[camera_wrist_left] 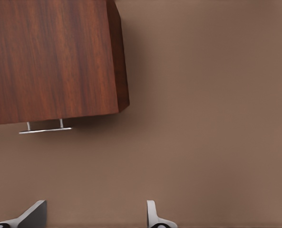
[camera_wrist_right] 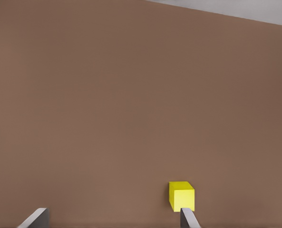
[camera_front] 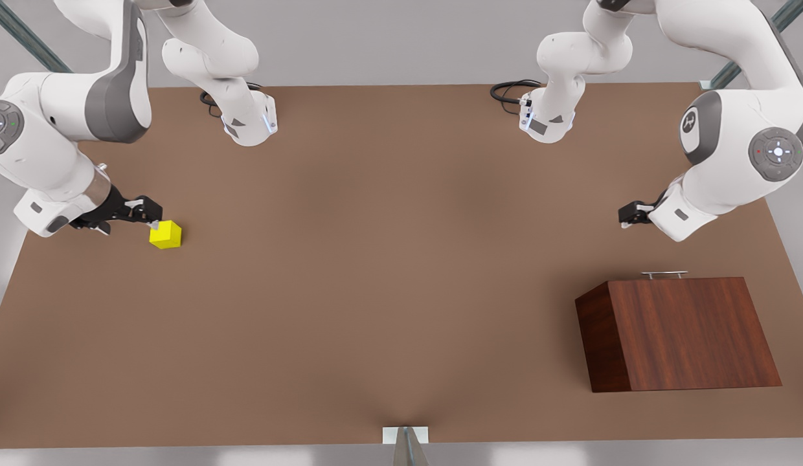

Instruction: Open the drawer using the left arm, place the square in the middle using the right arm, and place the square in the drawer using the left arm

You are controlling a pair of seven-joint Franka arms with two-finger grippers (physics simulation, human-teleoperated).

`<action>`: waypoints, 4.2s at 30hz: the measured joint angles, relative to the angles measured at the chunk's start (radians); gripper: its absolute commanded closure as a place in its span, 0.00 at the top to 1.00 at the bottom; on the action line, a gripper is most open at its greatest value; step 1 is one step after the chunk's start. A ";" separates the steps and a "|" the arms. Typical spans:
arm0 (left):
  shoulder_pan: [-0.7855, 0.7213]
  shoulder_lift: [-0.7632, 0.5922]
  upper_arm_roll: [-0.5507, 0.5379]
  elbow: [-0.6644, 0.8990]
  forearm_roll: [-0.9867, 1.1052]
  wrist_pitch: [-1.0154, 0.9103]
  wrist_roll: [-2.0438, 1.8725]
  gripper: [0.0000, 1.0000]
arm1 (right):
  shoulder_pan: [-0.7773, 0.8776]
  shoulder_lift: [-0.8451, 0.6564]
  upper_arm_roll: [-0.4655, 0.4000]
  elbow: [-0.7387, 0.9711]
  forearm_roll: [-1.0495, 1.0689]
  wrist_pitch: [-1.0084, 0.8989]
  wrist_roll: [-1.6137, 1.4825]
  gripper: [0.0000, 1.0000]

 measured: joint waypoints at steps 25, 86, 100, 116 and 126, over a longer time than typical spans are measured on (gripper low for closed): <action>0.029 -0.091 0.323 -0.881 -0.023 1.256 -1.069 1.00 | -0.107 -0.066 -0.096 -0.734 -0.064 0.564 0.002 1.00; 0.060 -0.075 0.324 -0.873 -0.066 1.062 -1.058 1.00 | -0.382 0.175 -0.095 -0.977 -0.047 1.121 -0.336 1.00; 0.061 -0.107 0.327 -0.876 -0.059 0.965 -1.058 1.00 | -0.397 0.172 -0.095 -1.088 -0.050 1.345 -0.368 0.49; 0.041 -0.156 0.367 -0.878 -0.041 0.838 -1.055 1.00 | -0.318 0.167 0.103 -0.493 -0.048 0.541 0.011 0.46; 0.097 -0.155 0.366 -0.875 -0.033 0.952 -1.055 1.00 | 0.450 0.508 0.107 0.062 -0.043 0.328 1.244 0.47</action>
